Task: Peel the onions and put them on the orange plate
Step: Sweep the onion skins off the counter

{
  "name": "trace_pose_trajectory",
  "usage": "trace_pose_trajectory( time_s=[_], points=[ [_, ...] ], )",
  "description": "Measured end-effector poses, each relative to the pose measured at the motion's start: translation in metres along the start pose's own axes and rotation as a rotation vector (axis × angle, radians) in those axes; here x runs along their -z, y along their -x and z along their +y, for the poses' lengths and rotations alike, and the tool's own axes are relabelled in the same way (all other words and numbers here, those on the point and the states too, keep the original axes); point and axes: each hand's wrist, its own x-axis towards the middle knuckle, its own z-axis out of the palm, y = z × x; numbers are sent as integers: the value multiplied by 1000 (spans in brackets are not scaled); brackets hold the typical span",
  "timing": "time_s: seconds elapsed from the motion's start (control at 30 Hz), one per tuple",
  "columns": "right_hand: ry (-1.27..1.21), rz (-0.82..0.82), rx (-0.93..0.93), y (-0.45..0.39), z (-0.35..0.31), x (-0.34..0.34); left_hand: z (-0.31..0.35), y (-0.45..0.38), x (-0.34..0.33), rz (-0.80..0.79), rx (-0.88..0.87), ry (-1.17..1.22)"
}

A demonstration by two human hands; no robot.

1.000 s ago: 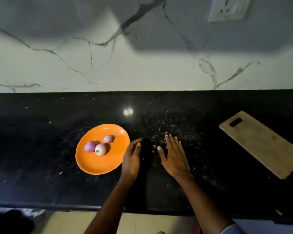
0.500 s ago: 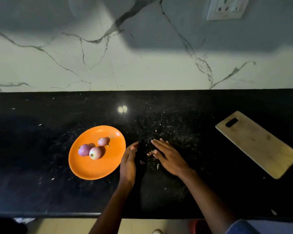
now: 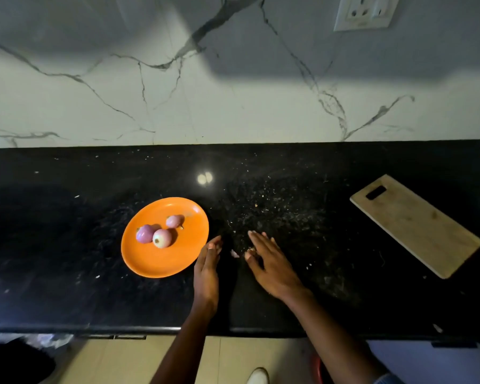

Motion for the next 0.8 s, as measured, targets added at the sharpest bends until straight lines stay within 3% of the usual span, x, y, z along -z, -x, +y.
trace_pose_trajectory(
  time_s=[0.13,0.27,0.33,0.47,0.53,0.8],
  points=[
    [135,-61,240,-7,-7,-24,-2,8,13,42,-11,20],
    [100,-93,333,6,5,-6,3,14,15,12,-19,-19],
    [33,-80,289,14,19,10,5,17,12,-23,-17,-35],
    [-135,149,67,15,43,30,1,19,4,-66,-8,-40],
    [-85,88,-17,13,39,24,-2,20,2,-57,5,-22],
    [31,-65,183,13,19,5,-11,15,-1,-93,22,-62]
  ],
)
